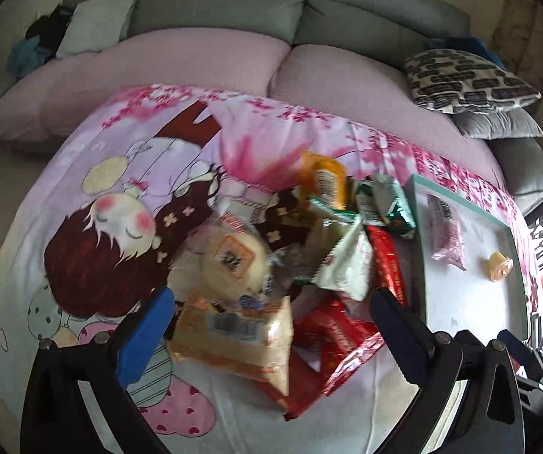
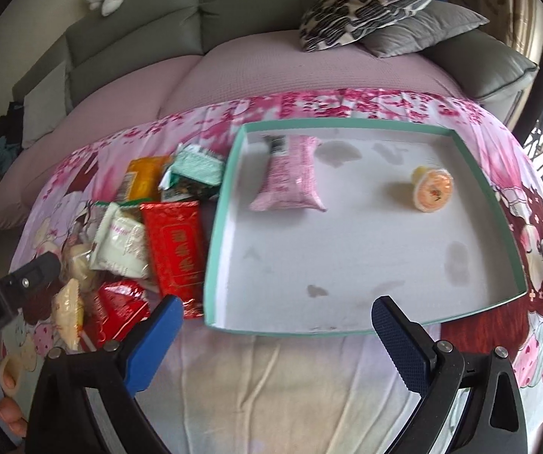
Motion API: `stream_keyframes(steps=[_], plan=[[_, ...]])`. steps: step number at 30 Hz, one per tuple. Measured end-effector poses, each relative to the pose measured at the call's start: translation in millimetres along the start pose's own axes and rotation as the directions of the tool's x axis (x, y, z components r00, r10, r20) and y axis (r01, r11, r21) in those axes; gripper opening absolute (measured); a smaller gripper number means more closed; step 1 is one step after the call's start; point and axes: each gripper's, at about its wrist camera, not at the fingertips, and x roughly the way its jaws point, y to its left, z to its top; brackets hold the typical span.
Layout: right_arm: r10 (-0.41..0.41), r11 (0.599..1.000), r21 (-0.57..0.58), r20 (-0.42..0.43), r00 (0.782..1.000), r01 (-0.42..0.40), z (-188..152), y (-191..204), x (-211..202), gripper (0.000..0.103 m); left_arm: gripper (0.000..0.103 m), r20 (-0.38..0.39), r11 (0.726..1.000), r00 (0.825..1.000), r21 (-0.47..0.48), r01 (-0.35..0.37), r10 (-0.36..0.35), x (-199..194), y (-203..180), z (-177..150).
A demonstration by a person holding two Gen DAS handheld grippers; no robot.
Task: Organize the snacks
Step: 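Move the left tool to the cream bread bag while the right tool approaches the red Rose Kiss bag, then grasp the cream bread bag with the left tool while the right tool grasps the red Rose Kiss bag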
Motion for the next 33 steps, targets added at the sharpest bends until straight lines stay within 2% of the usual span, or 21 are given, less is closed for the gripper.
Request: stream_keyframes(steps=[3, 11, 18, 23, 27, 33], plan=[[0.019, 0.999, -0.025, -0.020, 1.000, -0.020, -4, 14, 2, 0.101, 0.102, -0.037, 0.998, 0.999, -0.057, 0.025, -0.028, 9, 19, -2], [0.065, 0.992, -0.104, -0.056, 0.996, -0.070, -15, 50, 4, 0.100, 0.102, -0.107, 0.991, 0.990, -0.107, 0.074, -0.086, 30, 35, -11], [0.136, 0.978, -0.155, -0.050, 0.989, -0.142, -12, 71, 0, 0.084, 0.102, -0.127, 0.990, 0.987, -0.114, 0.089, -0.103, 40, 32, -14], [0.179, 0.956, -0.224, -0.056, 0.982, -0.187, -8, 90, 1, 0.073, 0.088, -0.137, 0.987, 0.985, -0.138, 0.084, -0.103, 44, 36, -14], [0.202, 0.937, -0.275, -0.076, 0.976, -0.216, -8, 103, 9, 0.071, 0.088, -0.142, 0.982, 0.983, -0.161, 0.095, -0.118, 45, 43, -15], [0.190, 0.912, -0.343, -0.126, 0.974, -0.223, -10, 122, 28, 0.063, 0.088, -0.151, 0.984, 0.982, -0.153, 0.089, -0.112, 48, 43, -15]])
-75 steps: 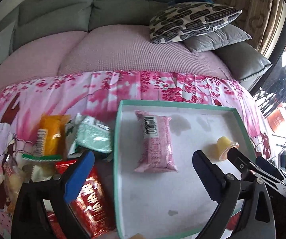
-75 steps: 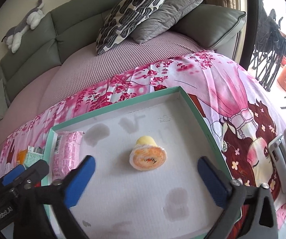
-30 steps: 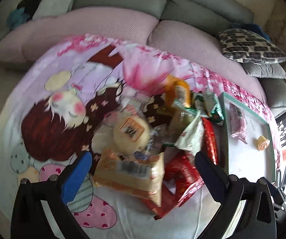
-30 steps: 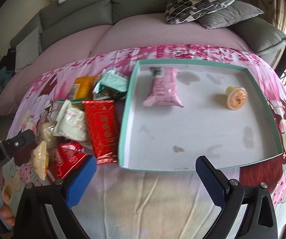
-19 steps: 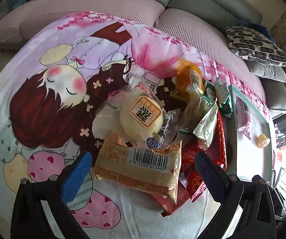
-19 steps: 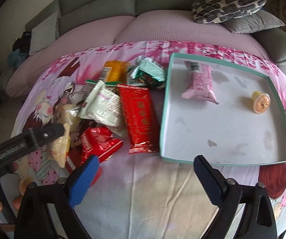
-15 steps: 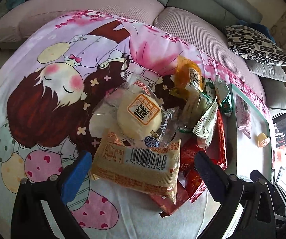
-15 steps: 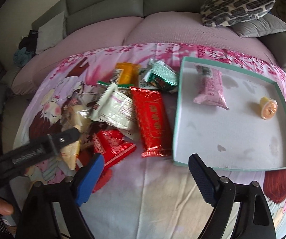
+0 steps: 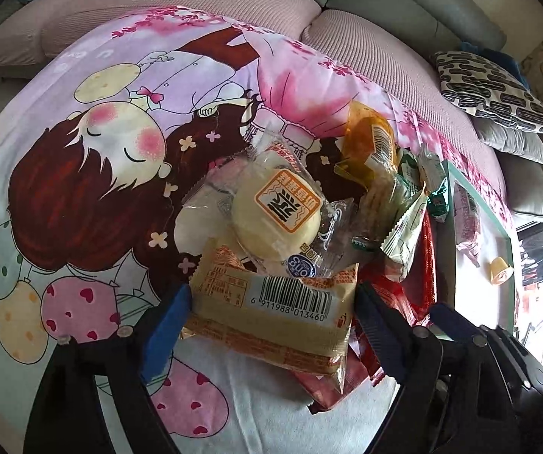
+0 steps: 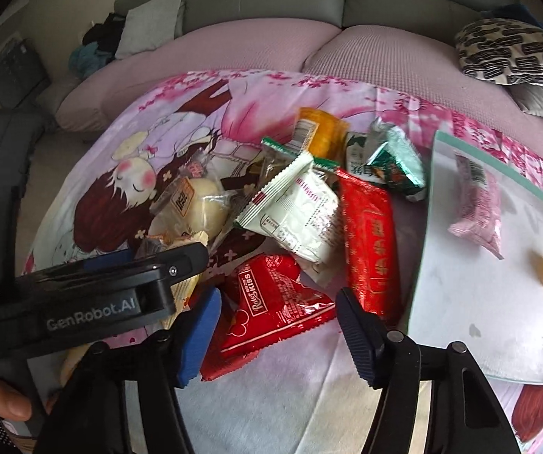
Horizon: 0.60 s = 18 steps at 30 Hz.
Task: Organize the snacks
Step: 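Grasp the cream bread bag with the left tool while the right tool grasps the red Rose Kiss bag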
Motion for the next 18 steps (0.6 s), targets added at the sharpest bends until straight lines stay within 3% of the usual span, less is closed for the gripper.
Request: stream_keyframes(steps=[5, 18], plan=[[-0.036, 0.999, -0.014, -0.020, 0.999, 0.036, 1, -2, 18, 0.058, 0.086, -0.003, 1.000, 1.000, 0.008, -0.015, 0.015, 4, -2, 1], [0.032, 0.999, -0.005, -0.044, 0.999, -0.032, -3, -4, 39, 0.057, 0.076, -0.004, 0.999, 0.999, 0.018, -0.039, 0.039, 7, -3, 1]])
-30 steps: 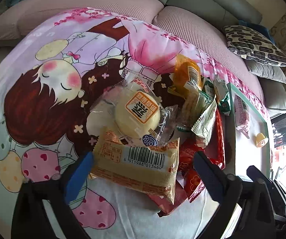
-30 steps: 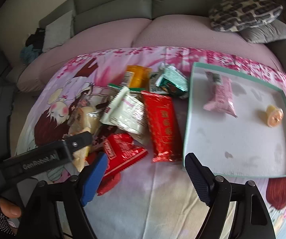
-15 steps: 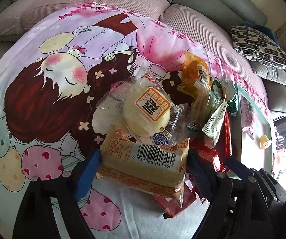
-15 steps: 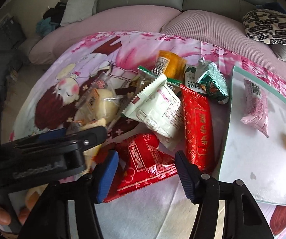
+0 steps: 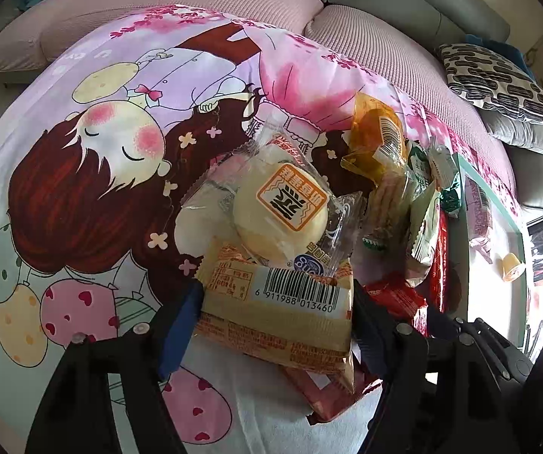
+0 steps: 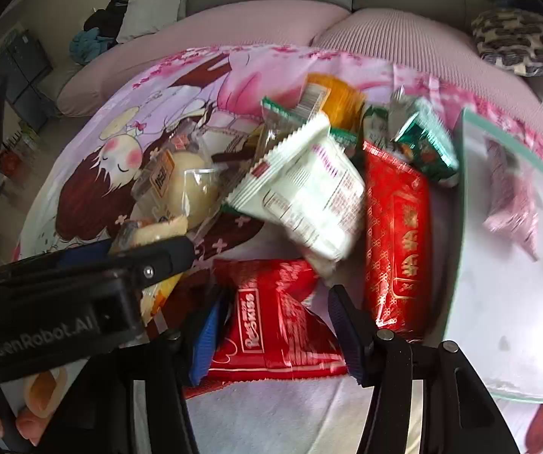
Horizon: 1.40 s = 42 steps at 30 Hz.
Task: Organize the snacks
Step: 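Grasp the cream bread bag with the left tool while the right tool grasps the red Rose Kiss bag, then carry both bags over the teal tray and lower them inside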
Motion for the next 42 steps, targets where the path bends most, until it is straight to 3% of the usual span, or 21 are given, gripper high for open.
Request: stream_keyframes(steps=[16, 34, 42], plan=[[0.047, 0.996, 0.072, 0.036, 0.998, -0.049, -10, -10, -17, 0.042, 0.073, 0.026, 1.000, 1.000, 0.003, -0.002, 0.002, -11, -3, 3], [0.087, 0.992, 0.078, 0.169, 0.982, -0.102, -13, -16, -79, 0.040, 0.073, 0.157, 0.998, 0.988, 0.064, 0.001, -0.011, -59, -23, 5], [0.069, 0.989, 0.118, 0.189, 0.980, -0.092, -11, -30, -86, 0.040, 0.073, 0.161, 0.995, 0.987, 0.103, -0.002, -0.015, -61, -43, 7]])
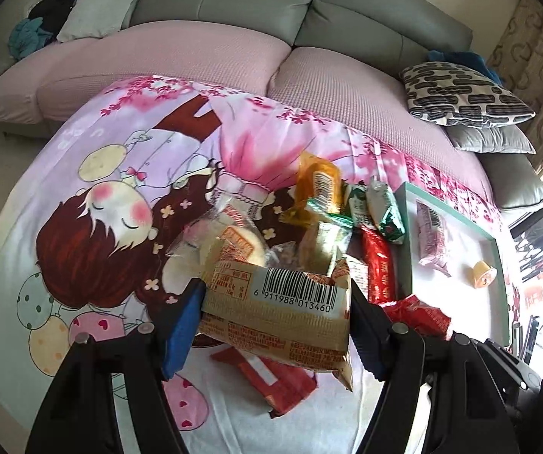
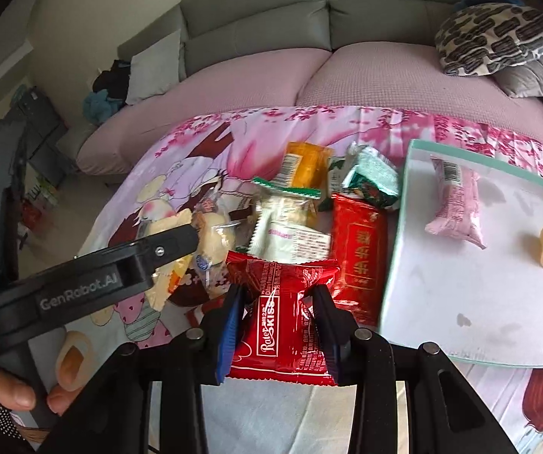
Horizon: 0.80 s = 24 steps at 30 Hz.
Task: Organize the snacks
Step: 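Carry both bags over the teal tray and lower them inside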
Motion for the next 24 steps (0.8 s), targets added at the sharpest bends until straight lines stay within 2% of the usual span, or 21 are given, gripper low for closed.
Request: stream_keyframes(steps=[2, 6, 12, 17, 24], plan=[[-0.012, 1.000, 0.024, 0.016, 1.000, 0.011, 2, -10, -5, 0.040, 0.073, 0.003, 1.000, 1.000, 0.018, 0.008, -0.008, 0, -10, 2], [-0.099, 0.990, 0.110, 0.049, 0.994, 0.093, 6, -49, -19, 0.040, 0.073, 0.006, 0.995, 0.999, 0.092, 0.041, -0.042, -1, -45, 5], [-0.221, 0.942, 0.271, 0.058, 0.974, 0.198, 5, -114, -40, 0.040, 0.073, -0.010, 0.968, 0.996, 0.234, 0.093, -0.093, 6, -109, 5], [-0.316, 0.880, 0.391, 0.056, 0.947, 0.271, -1, -164, -62, 0.040, 0.073, -0.035, 0.924, 0.990, 0.358, 0.137, -0.133, 17, -167, -3], [-0.427, 0.777, 0.526, 0.037, 0.904, 0.346, -19, -227, -95, 0.040, 0.073, -0.072, 0.858, 0.986, 0.486, 0.165, -0.149, 41, -231, -24]])
